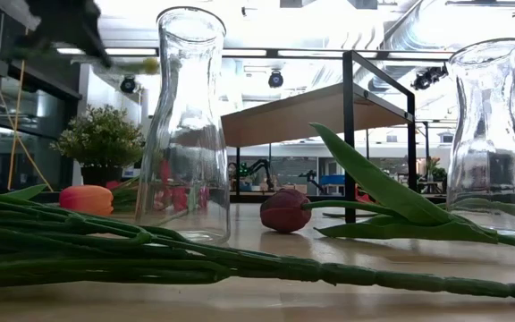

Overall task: Pick and place flowers into a vace then onto a shelf
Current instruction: Put the yellow tulip into the left transparent vase

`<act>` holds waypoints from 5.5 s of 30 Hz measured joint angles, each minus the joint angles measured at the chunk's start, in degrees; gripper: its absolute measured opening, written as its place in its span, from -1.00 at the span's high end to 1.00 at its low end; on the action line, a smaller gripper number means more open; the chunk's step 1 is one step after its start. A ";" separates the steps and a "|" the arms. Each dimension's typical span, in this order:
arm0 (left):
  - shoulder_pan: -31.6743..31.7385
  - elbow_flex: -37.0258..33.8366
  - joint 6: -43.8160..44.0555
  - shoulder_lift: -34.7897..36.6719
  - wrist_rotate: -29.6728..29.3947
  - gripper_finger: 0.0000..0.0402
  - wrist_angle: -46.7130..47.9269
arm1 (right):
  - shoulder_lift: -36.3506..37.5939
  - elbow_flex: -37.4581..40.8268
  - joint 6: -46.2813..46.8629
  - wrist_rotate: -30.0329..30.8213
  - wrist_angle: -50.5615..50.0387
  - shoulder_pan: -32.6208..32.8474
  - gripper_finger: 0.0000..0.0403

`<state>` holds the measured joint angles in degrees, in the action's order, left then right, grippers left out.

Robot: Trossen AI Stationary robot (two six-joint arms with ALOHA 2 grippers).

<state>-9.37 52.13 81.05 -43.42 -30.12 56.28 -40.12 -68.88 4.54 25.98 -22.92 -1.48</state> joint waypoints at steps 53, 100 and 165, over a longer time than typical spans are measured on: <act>-13.00 3.71 -51.78 -20.47 10.07 0.85 -65.88 | -0.04 0.00 1.66 -5.31 -5.64 0.00 -0.82; -21.02 3.69 -62.76 -37.42 -1.59 0.86 -83.34 | -0.04 0.00 3.15 -10.29 -6.44 -0.01 -0.82; -21.02 -0.80 -52.84 -44.58 -9.06 0.80 -89.18 | -0.02 0.00 2.99 -10.05 -8.11 0.00 -0.82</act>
<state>-30.39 51.33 28.21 -88.01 -39.18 -32.90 -40.14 -68.88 7.53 15.92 -31.03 -1.48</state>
